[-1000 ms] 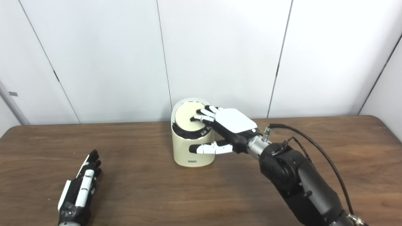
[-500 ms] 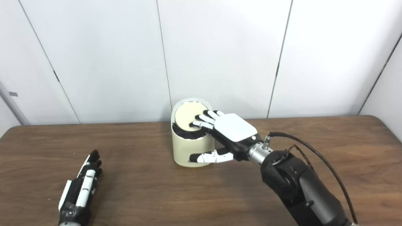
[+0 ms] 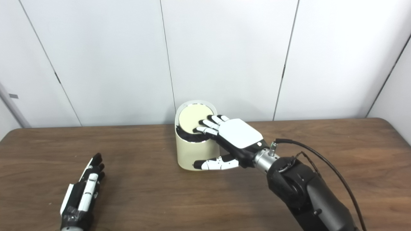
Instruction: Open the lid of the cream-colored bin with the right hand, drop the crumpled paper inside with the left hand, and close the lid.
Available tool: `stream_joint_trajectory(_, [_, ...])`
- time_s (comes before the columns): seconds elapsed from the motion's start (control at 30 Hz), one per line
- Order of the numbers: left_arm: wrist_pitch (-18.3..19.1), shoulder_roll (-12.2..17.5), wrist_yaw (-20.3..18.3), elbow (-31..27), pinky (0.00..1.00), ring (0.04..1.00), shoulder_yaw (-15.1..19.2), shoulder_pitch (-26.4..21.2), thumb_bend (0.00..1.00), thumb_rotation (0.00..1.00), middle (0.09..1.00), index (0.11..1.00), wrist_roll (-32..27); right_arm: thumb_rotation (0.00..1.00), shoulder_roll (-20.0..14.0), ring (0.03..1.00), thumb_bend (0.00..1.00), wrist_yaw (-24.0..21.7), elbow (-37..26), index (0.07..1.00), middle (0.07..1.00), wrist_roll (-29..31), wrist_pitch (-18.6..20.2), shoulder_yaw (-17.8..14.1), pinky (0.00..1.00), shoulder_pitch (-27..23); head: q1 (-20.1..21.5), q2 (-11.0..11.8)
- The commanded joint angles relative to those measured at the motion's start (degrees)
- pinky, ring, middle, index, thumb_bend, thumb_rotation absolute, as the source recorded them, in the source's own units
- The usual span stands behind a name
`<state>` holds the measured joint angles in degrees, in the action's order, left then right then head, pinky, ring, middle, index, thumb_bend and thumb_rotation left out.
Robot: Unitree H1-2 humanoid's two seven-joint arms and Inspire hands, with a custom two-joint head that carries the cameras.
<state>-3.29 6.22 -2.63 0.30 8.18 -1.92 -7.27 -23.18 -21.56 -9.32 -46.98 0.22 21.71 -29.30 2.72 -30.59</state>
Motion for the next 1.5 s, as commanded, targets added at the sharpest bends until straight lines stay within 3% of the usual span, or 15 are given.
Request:
stream_joint_trajectory(0.0, [-0.6,-1.2,0.0,1.5,1.00,1.000,-0.6,0.8,0.52,0.80,1.000,0.983,-0.5,1.00,-0.7,1.000,0.55,-1.4,0.1,0.861,0.948,-0.5,-0.5,0.1,1.00,-0.6,0.1,0.0])
stream_joint_trajectory(0.3, [-1.0,-1.0,-0.3,1.4,1.00,1.000,-0.7,0.9,0.52,0.80,1.000,0.993,-0.5,1.00,-0.4,1.000,0.55,-2.2,1.1,0.873,0.941,-0.1,0.6,-0.2,1.00,-0.8,0.0,0.0])
stream_joint_trajectory(0.63, [-0.9,-1.3,0.3,1.9,1.00,0.997,-0.6,0.8,0.54,0.79,1.000,0.980,-0.1,1.00,1.3,1.000,0.56,0.4,-0.8,0.941,0.971,1.4,0.9,-3.1,1.00,-1.7,0.0,0.1])
stream_joint_trajectory(1.07, [-0.8,-1.3,-0.3,2.0,1.00,1.000,-0.8,0.7,0.52,0.79,1.000,0.989,-0.5,1.00,2.4,1.000,0.54,-0.1,-4.8,0.938,0.976,3.2,2.1,-6.9,1.00,-3.0,0.0,0.1])
stream_joint_trajectory(1.47, [-0.9,-1.2,-0.2,2.1,1.00,1.000,-0.7,0.7,0.51,0.80,1.000,0.988,-0.4,1.00,1.5,1.000,0.54,0.3,-8.0,0.929,0.955,2.6,3.3,-9.4,0.99,-1.8,0.5,0.2])
